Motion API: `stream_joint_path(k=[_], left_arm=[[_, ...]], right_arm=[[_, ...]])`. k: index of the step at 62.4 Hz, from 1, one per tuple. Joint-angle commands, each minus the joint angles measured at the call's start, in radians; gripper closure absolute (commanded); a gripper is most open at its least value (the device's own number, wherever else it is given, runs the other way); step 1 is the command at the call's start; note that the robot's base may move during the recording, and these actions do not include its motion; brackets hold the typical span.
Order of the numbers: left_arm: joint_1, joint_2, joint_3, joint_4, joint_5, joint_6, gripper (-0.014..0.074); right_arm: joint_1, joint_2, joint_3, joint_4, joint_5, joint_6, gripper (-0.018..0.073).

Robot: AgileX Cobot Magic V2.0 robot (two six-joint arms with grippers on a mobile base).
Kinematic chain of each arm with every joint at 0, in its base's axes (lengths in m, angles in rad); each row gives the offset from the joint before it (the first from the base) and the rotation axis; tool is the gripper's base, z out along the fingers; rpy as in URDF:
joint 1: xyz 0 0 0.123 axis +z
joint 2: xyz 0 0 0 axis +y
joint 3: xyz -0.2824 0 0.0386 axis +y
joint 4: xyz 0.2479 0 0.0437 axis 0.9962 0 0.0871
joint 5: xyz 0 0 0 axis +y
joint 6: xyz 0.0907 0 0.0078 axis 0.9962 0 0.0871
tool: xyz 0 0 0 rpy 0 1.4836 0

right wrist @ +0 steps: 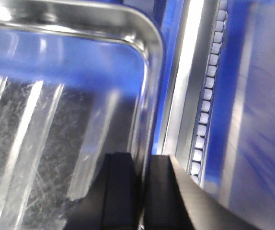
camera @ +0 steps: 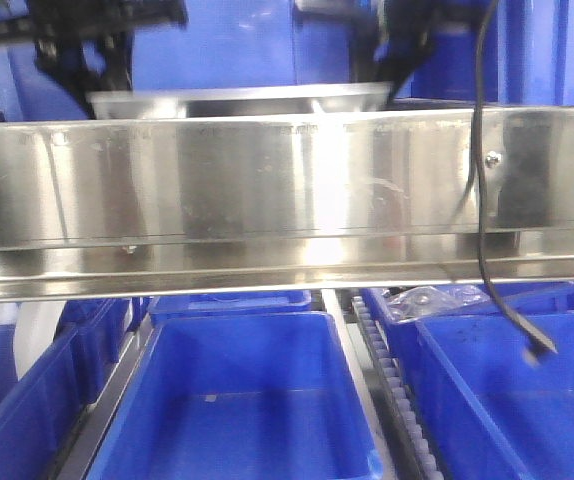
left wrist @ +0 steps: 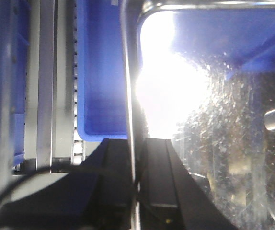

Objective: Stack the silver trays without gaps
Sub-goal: 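Close both grippers on opposite rims of the silver tray and lift, then pull the held tray back off the shelf toward the robot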

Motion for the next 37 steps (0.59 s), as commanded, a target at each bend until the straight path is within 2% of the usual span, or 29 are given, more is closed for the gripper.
stream_joint_path(k=[1,9,22,37], left_arm=[[-0.006,-0.112,-0.050,0.011,0.006,0.022,0.0641],[-0.006,-0.176,-0.050,0.014,0.064,0.067,0.0641],[-0.014,-0.271,-0.043,0.041,0.173,0.097,0.0641],[-0.060,-0.370,0.036,0.069,0.198,0.097,0.0641]], right_arm=[[0.002,-0.127,-0.049,-0.009,-0.006,-0.021,0.0505],[0.004,-0.187,-0.042,-0.010,0.043,-0.015,0.0505],[0.011,-0.290,0.017,-0.017,0.075,-0.013,0.0505],[0.068,-0.430,0.187,-0.053,0.040,0.003,0.0505]])
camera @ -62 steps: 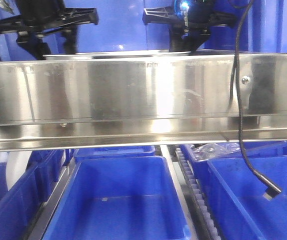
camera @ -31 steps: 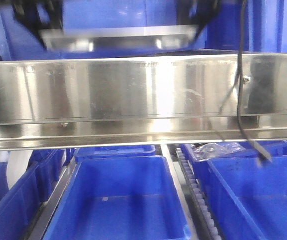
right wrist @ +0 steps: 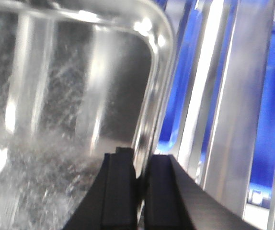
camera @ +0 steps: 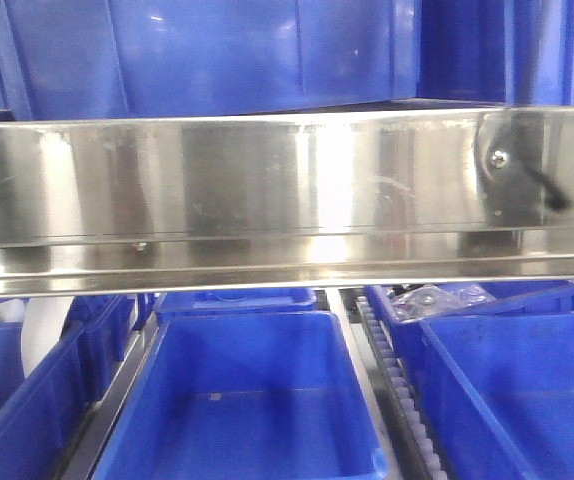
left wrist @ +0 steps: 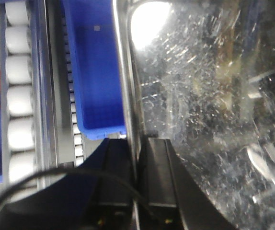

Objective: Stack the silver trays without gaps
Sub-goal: 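Pull the held tray back off the shelf toward the robot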

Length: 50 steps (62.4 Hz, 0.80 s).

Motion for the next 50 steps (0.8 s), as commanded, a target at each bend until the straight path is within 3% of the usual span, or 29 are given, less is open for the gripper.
stream_joint_path(k=[1,17,27,50], left_arm=[[-0.019,-0.082,0.010,0.073,0.056,0.021,0.0641],[-0.102,-0.161,0.149,0.073,0.044,0.017,0.0641],[-0.138,-0.215,0.222,0.071,0.037,-0.014,0.0641],[-0.231,-0.326,0.241,0.071,0.057,-0.042,0.0641]], right_arm=[[0.023,-0.107,0.037,-0.080,-0.041,-0.026,0.0505],[0.119,-0.234,0.252,-0.172,-0.106,0.090,0.0505],[0.144,-0.307,0.354,-0.172,-0.120,0.135,0.0505],[0.162,-0.477,0.379,-0.170,-0.076,0.140,0.0505]])
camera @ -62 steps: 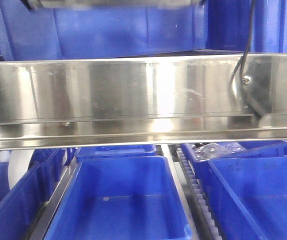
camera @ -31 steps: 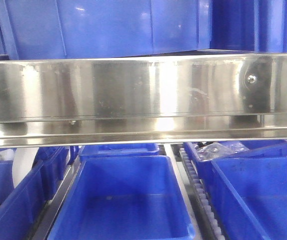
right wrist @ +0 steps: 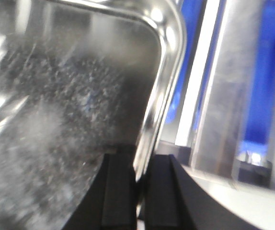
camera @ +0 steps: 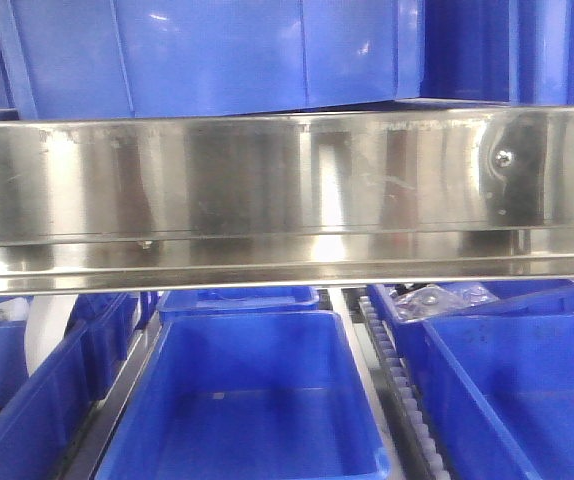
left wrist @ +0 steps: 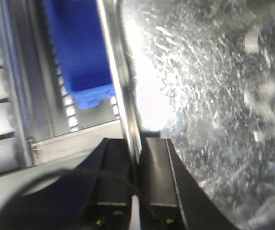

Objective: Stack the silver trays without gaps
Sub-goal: 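Pull the held tray back off the shelf toward the robot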

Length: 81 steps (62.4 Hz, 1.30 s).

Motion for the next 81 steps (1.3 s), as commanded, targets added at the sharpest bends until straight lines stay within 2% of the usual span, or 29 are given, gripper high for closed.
stream_joint_path(k=[1,11,23,34,45,59,81], left_arm=[[-0.018,-0.057,-0.026,0.037,0.058,0.018,0.0641],[-0.018,-0.066,-0.031,0.030,0.059,0.016,0.0641],[-0.018,-0.048,-0.031,0.029,0.009,0.016,0.0641],[-0.018,-0.006,-0.033,0.072,-0.071,-0.046,0.0637],[-0.018,0.061,-0.074,0.104,-0.032,-0.060,0.0637],[-0.018,0.111,-0.145,0.105,-0.006,-0.060,0.0637],[-0.018,0.117,-0.147,0.111,-0.005,-0.060,0.0637]], right_arm=[[-0.002,-0.079,-0.030,-0.060,-0.028,-0.031,0.0505],[-0.002,-0.119,-0.030,-0.060,-0.026,-0.031,0.0505],[-0.002,-0.104,-0.030,-0.072,-0.059,-0.031,0.0505],[-0.002,-0.040,-0.030,-0.112,-0.124,0.006,0.0505],[-0.002,0.025,-0.032,-0.164,-0.118,0.046,0.0505],[-0.002,0.030,-0.078,-0.170,-0.097,0.062,0.0505],[-0.002,0.028,-0.099,-0.176,-0.070,0.062,0.0505]])
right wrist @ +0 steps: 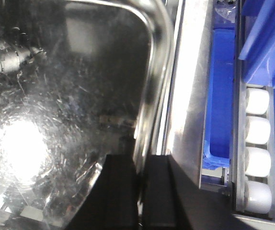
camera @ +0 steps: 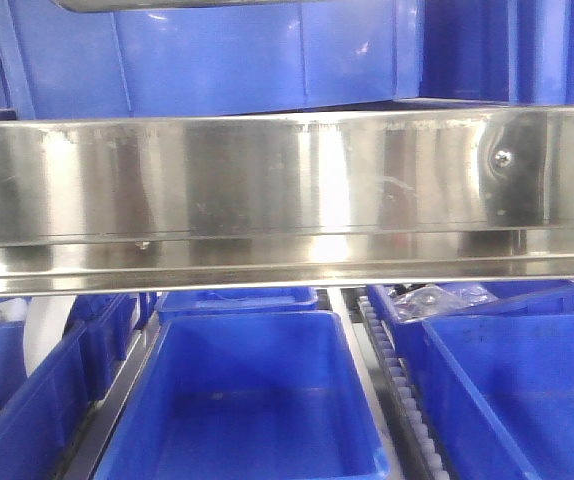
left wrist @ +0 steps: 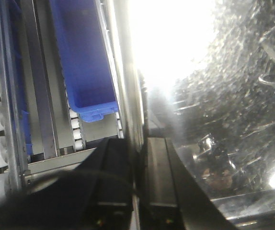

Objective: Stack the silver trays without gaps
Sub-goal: 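Pull the held tray back off the shelf toward the robot, then drive the base away from the rack holding the tray in both grippers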

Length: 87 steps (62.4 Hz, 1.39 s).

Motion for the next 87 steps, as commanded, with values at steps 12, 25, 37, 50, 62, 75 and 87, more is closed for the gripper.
stream_joint_path(k=[12,25,37,50,62,75,87], left_arm=[[-0.003,-0.031,-0.031,0.035,-0.007,0.015,0.0638],[-0.003,-0.031,-0.031,0.035,-0.007,0.015,0.0645],[-0.003,-0.031,-0.031,0.035,-0.007,0.015,0.0645],[-0.003,-0.031,-0.031,0.035,-0.007,0.015,0.0645],[-0.003,-0.031,-0.031,0.035,-0.007,0.015,0.0645],[-0.003,-0.031,-0.031,0.035,-0.007,0.015,0.0645],[-0.003,-0.031,-0.031,0.035,-0.007,0.015,0.0645]], right_arm=[[-0.005,-0.035,-0.041,-0.043,-0.046,-0.014,0.0505],[-0.005,-0.035,-0.041,-0.043,-0.035,-0.014,0.0505],[-0.005,-0.035,-0.041,-0.043,-0.035,-0.014,0.0505],[-0.005,-0.035,-0.041,-0.043,-0.035,-0.014,0.0505],[-0.005,-0.035,-0.041,-0.043,-0.035,-0.014,0.0505],[-0.005,-0.035,-0.041,-0.043,-0.035,-0.014,0.0505],[-0.005,-0.035,-0.041,-0.043,-0.035,-0.014,0.0505]])
